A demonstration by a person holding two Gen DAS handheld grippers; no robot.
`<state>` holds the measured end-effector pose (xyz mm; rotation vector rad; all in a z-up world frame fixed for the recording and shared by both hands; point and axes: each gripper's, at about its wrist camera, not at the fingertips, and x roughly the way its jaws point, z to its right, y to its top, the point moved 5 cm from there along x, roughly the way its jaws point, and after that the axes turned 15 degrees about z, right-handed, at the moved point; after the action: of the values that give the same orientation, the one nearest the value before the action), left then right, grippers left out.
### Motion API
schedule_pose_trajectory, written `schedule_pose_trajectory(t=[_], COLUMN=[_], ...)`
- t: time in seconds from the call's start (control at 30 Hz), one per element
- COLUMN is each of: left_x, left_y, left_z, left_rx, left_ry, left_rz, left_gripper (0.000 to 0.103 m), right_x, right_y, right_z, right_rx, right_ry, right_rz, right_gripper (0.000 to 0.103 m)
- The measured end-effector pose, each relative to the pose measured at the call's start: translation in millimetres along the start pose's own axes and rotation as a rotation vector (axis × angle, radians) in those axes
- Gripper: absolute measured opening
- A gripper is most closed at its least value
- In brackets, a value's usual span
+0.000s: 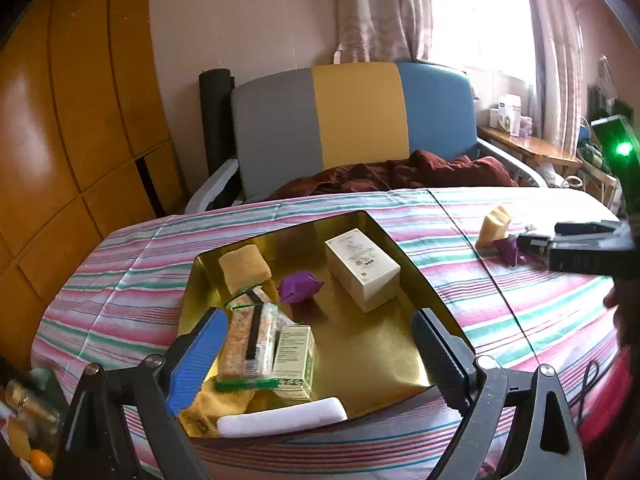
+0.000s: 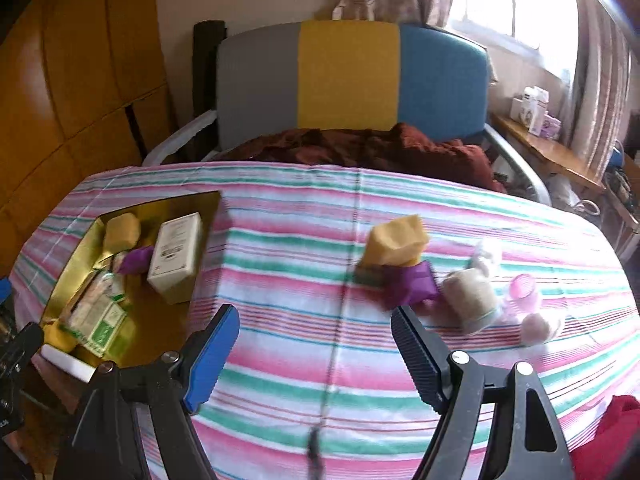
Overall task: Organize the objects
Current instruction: 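Move both tools back to the remaining items on the cloth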
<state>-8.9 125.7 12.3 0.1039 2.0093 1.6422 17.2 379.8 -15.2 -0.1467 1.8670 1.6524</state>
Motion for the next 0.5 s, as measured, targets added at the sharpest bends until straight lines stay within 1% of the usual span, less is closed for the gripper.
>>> schedule_pose_trajectory(t=[0.13,0.3,0.43,0.5], left_x=[4.9,12.7,19.2,23.0], left_y=[-0.8,-2.7,-4.8,-5.1], left_z=[8.6,20.4,31.8,37.8], left_rx=[0.018,0.039,0.052,0.063], left_ry=[-0.013,-0.033,-0.062,-0.074], left_rz=[-0.008,-0.025,-0.040,-0.046], left_gripper=[0.094,0.095,0.095,0.095], right_x=[2.7,6.5,11.6,14.3], right_y=[7.8,20.9,24.7,21.1], right_z=[27.0,71.8,120.9,146.3], right_rx=[-0.002,0.008,0.032,0.073], right_ry=[-0.046,-0.121,-0.215,-0.264], right_rz=[0.009,0.054,0.083,0.082], right_gripper=[0.080,0.080,0.080,0.080])
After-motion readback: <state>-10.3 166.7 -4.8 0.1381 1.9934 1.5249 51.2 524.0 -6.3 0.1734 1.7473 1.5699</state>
